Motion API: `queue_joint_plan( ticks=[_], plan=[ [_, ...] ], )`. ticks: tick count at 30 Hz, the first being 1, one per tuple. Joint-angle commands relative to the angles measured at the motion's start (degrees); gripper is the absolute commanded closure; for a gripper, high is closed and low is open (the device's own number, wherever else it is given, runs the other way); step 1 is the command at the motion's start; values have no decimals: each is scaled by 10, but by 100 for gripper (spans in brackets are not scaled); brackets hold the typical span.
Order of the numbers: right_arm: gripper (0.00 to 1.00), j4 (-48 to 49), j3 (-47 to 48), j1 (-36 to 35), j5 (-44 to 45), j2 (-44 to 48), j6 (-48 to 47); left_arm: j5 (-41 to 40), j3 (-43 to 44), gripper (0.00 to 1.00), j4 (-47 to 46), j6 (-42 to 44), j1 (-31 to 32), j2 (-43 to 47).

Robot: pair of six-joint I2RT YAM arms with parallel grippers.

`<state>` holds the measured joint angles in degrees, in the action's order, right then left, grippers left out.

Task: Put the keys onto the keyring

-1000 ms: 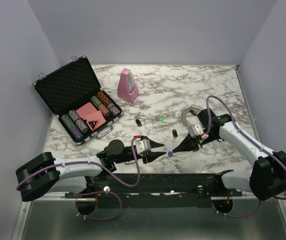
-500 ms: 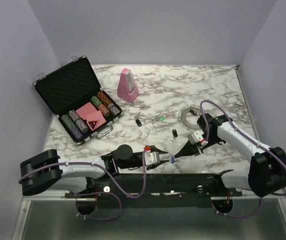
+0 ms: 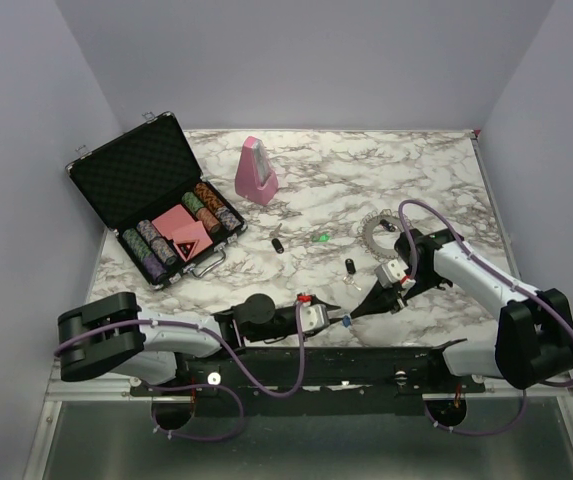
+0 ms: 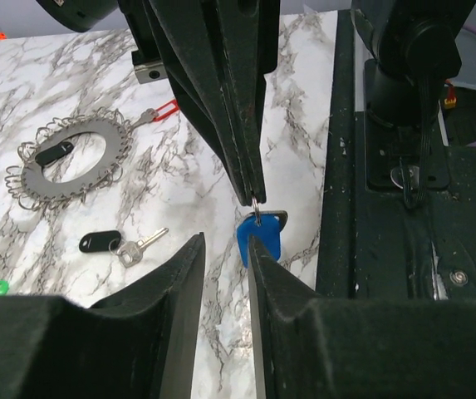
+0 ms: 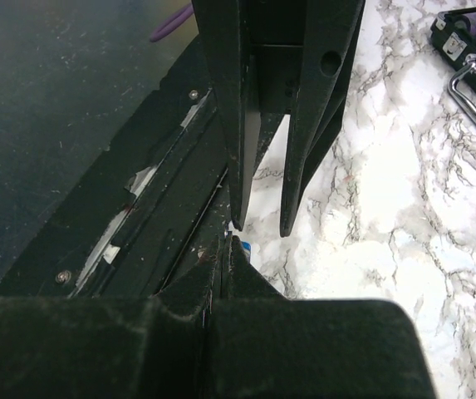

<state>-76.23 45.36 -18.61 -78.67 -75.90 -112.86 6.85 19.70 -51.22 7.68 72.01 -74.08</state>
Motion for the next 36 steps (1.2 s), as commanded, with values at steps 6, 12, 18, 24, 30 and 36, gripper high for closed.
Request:
queue_joint_plan(
  ticks=[6, 12, 18, 24, 30, 36],
  plan=[
    [100, -10, -3, 5, -3, -11, -95, 6, 12, 70, -71, -27, 7, -26],
    [100, -8, -2, 5, -5, -10, -90, 14, -9, 70, -65, -40, 9, -17],
    [100, -3, -3, 5, -6, -10, -83, 13, -15, 69, -59, -43, 13, -14],
    [100, -1, -5, 6, -7, -12, -80, 13, -5, 68, -74, -43, 15, -31],
    [100, 0, -5, 5, -10, -12, -77, 9, 3, 69, -69, -43, 16, -38],
    [100, 3, -7, 5, -11, -12, -74, 11, 12, 70, -74, -43, 16, -43]
  ],
)
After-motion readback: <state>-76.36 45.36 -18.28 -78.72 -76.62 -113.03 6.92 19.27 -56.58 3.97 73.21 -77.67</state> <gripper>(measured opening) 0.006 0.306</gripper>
